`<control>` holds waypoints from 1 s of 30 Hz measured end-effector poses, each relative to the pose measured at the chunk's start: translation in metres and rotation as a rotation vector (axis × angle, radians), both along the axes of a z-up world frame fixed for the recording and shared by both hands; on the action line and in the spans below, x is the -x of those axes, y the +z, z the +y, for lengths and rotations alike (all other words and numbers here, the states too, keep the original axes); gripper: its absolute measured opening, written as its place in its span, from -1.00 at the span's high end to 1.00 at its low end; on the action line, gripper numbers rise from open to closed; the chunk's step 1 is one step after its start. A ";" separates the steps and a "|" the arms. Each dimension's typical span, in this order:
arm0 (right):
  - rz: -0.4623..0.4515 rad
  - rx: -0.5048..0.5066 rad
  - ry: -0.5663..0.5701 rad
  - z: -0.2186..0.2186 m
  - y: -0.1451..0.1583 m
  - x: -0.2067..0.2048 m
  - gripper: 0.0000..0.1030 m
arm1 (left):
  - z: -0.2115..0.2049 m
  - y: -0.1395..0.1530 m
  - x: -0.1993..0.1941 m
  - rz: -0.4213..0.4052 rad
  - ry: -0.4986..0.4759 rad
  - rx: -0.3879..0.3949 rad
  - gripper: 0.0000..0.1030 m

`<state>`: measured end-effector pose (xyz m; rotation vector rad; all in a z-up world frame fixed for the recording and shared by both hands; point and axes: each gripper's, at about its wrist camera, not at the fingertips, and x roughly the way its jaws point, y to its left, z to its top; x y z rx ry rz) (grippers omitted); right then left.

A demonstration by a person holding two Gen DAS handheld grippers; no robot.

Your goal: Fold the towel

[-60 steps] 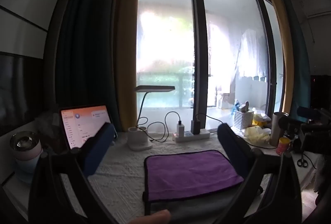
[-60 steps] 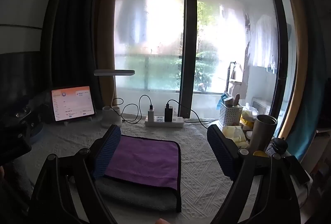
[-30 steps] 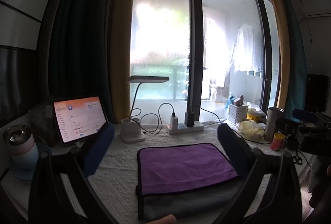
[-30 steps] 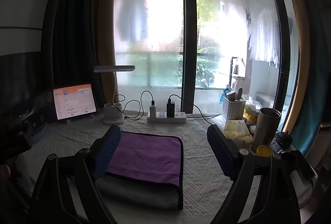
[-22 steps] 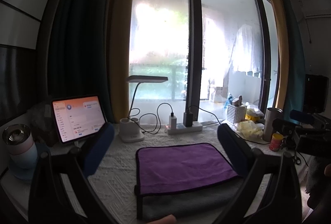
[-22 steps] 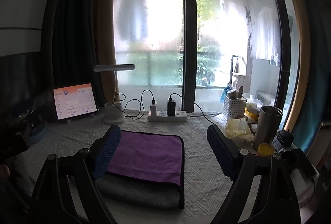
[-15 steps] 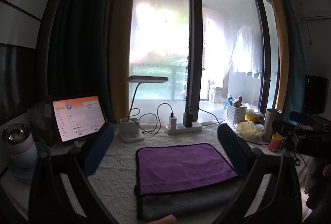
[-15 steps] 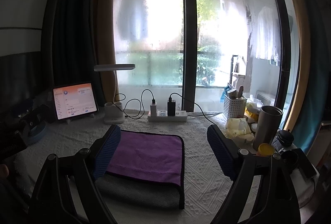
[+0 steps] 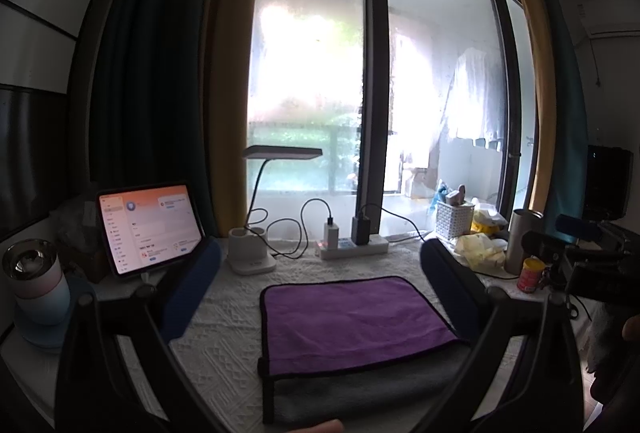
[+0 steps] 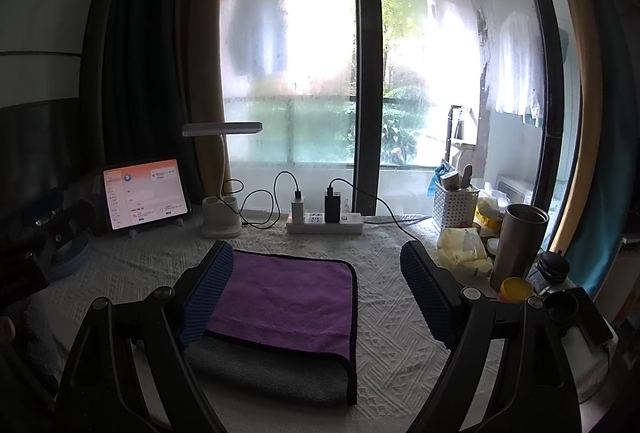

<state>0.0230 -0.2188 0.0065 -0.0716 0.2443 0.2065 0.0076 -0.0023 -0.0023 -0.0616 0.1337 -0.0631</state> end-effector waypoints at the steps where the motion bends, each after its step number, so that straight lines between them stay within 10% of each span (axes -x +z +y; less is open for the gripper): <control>1: 0.000 0.001 0.000 0.001 0.000 0.000 -0.71 | 0.000 0.000 -0.001 0.001 -0.003 0.001 -0.96; 30: 0.011 0.003 0.010 0.002 -0.002 -0.001 -0.71 | 0.004 -0.001 -0.003 0.016 -0.017 0.017 -0.96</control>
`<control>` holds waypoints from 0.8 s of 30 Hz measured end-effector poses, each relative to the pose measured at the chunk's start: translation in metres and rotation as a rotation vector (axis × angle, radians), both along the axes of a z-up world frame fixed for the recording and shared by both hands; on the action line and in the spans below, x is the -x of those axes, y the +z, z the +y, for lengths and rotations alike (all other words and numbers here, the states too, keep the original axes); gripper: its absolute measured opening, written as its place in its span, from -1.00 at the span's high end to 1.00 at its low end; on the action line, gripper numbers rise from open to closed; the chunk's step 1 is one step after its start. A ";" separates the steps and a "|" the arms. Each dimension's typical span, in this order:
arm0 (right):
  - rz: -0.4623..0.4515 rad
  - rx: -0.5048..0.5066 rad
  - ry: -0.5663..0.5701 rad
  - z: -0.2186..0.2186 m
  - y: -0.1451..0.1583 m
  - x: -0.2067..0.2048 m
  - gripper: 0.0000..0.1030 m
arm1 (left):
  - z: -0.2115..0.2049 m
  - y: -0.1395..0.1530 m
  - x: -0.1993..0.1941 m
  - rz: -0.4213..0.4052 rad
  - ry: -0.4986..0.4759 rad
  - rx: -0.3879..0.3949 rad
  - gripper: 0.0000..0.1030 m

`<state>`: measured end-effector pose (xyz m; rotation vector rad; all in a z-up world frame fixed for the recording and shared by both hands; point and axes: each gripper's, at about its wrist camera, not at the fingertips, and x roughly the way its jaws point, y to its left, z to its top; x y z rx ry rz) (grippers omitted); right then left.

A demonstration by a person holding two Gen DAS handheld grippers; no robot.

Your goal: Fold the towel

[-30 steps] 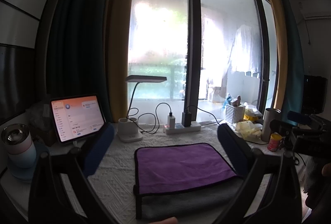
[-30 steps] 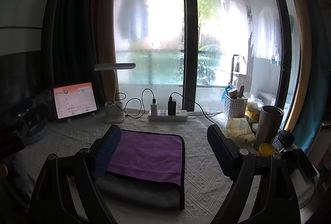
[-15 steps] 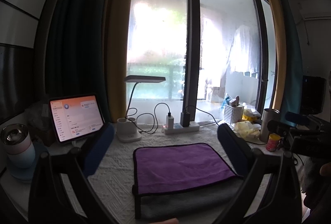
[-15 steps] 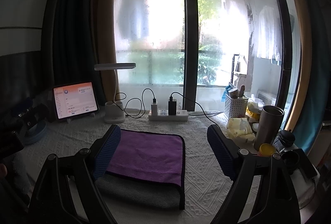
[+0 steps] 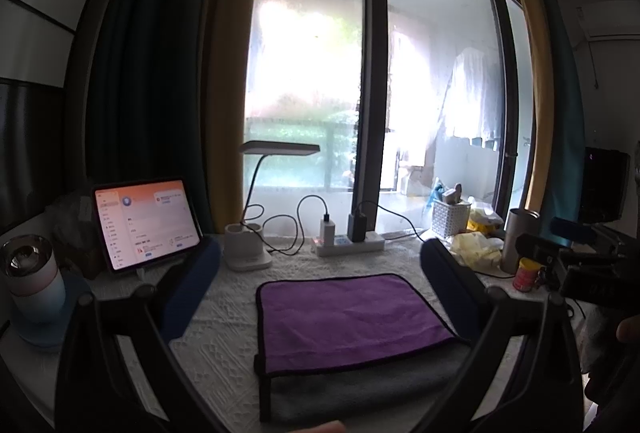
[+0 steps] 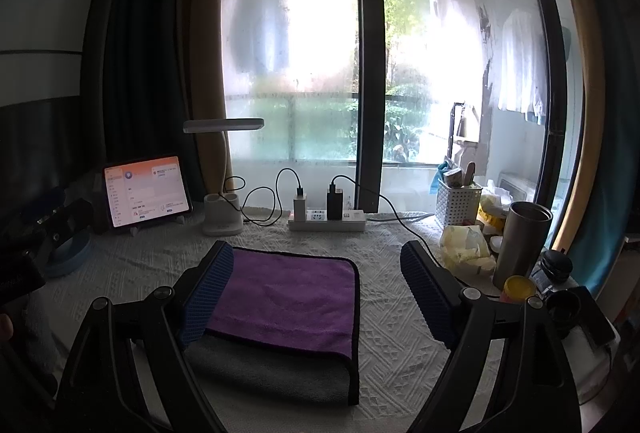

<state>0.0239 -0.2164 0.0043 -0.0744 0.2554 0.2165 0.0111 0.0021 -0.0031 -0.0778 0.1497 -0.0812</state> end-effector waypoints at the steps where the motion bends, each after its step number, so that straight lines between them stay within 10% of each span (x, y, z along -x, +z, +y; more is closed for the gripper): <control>1: 0.000 0.000 0.000 0.000 0.000 0.000 -0.71 | 0.000 0.000 0.000 0.001 -0.001 0.001 -0.96; 24: 0.153 0.006 -0.029 -0.017 -0.044 -0.045 -0.71 | 0.014 -0.058 -0.041 0.220 -0.029 0.036 -0.95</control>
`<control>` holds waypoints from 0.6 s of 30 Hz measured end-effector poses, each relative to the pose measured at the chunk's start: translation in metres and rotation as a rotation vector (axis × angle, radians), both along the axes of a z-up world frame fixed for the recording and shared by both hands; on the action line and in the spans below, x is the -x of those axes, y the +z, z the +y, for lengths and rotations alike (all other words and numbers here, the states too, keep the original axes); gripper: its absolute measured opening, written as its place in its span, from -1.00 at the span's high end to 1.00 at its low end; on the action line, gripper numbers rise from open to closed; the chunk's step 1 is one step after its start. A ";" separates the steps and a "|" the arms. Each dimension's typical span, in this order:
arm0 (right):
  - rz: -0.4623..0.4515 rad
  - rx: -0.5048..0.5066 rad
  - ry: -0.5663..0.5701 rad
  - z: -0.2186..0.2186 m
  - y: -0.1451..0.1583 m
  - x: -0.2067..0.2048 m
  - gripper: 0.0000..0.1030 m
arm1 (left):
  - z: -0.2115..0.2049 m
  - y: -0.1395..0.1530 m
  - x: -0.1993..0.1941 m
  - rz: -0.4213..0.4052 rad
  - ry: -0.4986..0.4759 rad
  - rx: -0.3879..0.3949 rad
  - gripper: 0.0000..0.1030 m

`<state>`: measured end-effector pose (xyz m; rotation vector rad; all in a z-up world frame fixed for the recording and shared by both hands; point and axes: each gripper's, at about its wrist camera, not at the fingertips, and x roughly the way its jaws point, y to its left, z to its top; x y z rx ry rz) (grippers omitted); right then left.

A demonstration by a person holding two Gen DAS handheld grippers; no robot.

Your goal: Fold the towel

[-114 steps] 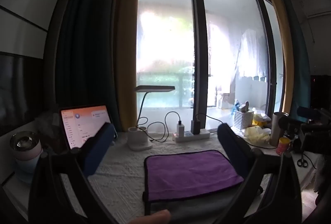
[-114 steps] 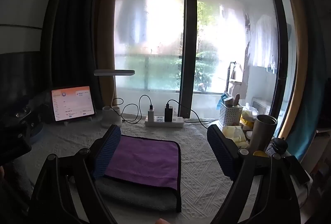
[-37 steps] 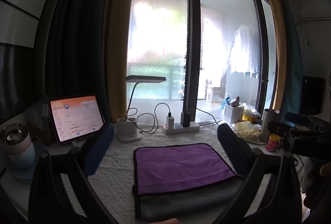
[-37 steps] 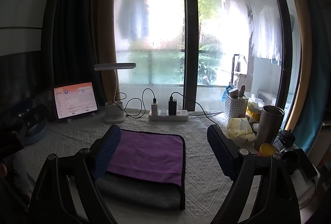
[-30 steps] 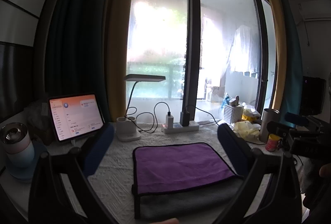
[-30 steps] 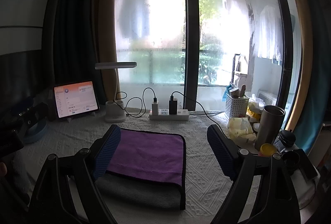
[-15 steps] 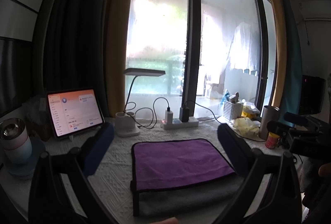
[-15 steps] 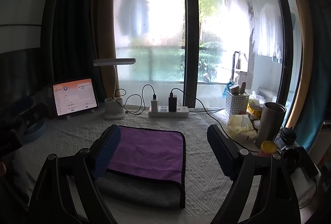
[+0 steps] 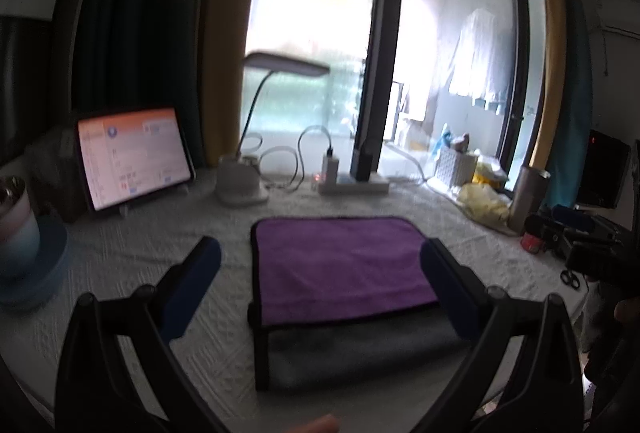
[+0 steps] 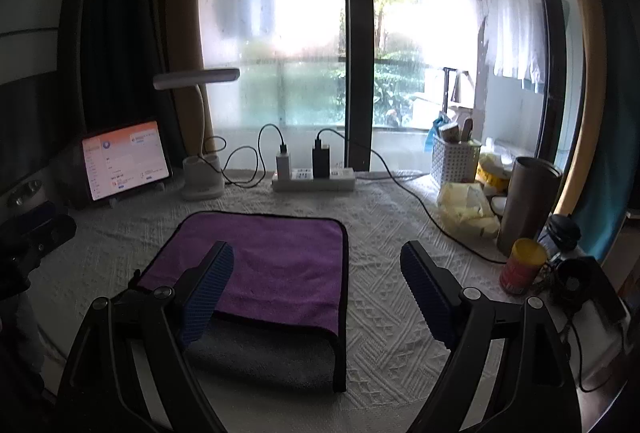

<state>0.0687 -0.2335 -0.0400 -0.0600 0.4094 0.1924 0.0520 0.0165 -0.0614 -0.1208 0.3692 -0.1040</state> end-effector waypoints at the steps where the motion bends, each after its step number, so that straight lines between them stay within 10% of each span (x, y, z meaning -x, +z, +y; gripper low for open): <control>1: 0.009 0.001 0.000 0.000 -0.003 -0.002 -0.71 | 0.001 -0.004 -0.002 0.013 0.001 0.000 -0.94; 18: 0.238 -0.008 0.056 -0.004 -0.073 -0.052 -0.63 | 0.013 -0.078 -0.053 0.297 -0.014 0.111 -0.79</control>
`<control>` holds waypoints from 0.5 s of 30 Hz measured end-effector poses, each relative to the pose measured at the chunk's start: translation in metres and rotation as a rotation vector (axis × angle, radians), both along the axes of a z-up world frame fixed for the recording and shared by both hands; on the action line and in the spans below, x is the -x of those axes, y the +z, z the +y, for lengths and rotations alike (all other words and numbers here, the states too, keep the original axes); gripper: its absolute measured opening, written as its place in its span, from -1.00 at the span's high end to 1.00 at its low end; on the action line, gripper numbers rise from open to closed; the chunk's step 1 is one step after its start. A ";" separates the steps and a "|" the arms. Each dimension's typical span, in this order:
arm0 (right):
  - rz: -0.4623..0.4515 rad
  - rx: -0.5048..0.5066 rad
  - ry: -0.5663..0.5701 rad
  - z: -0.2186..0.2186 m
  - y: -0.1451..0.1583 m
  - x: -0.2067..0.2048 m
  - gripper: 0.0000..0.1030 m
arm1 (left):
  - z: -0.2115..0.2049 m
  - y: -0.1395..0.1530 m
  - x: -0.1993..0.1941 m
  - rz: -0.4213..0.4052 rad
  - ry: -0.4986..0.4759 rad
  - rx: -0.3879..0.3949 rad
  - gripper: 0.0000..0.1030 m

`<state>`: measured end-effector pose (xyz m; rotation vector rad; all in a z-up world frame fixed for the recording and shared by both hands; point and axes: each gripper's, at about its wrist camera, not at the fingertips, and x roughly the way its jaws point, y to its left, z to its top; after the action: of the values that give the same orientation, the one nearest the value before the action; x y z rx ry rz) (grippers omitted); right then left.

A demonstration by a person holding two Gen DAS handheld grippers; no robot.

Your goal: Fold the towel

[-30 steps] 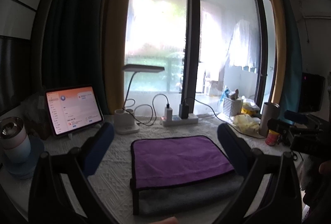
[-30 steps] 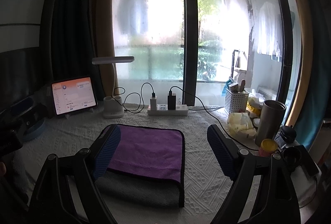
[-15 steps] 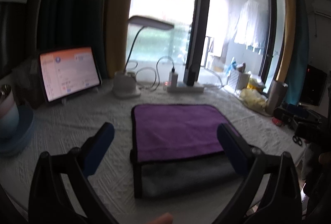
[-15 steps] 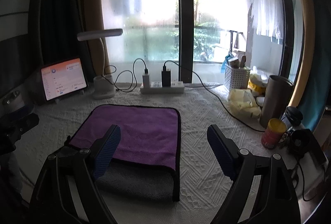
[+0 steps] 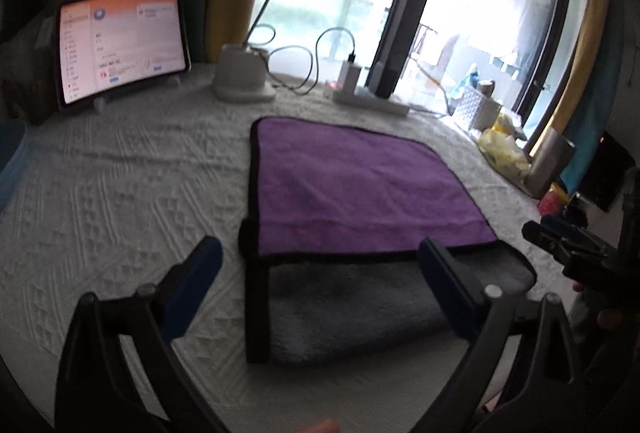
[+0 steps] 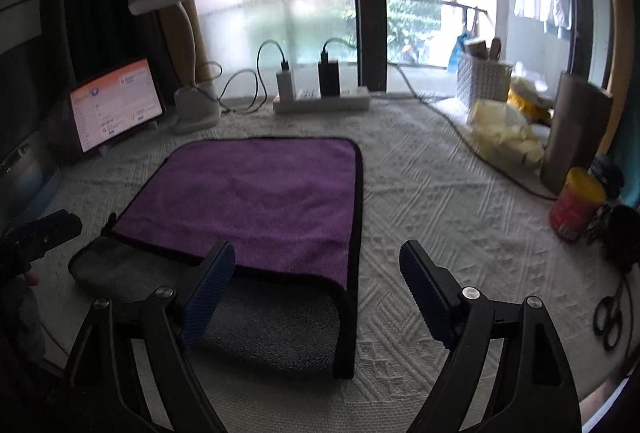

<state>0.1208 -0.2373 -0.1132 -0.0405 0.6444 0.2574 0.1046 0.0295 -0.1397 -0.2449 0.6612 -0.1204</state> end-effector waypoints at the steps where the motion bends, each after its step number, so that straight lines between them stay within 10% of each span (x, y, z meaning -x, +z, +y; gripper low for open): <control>1: 0.010 0.001 0.003 0.001 -0.005 -0.003 -0.61 | -0.001 -0.002 -0.002 0.013 -0.004 0.000 -0.74; 15: 0.108 0.021 0.033 0.000 -0.037 -0.016 -0.27 | -0.014 -0.028 -0.010 0.122 -0.009 -0.078 -0.34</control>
<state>0.1369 -0.2374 -0.1506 -0.0577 0.7541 0.2860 0.1146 0.0157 -0.1677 -0.1747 0.7872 -0.0887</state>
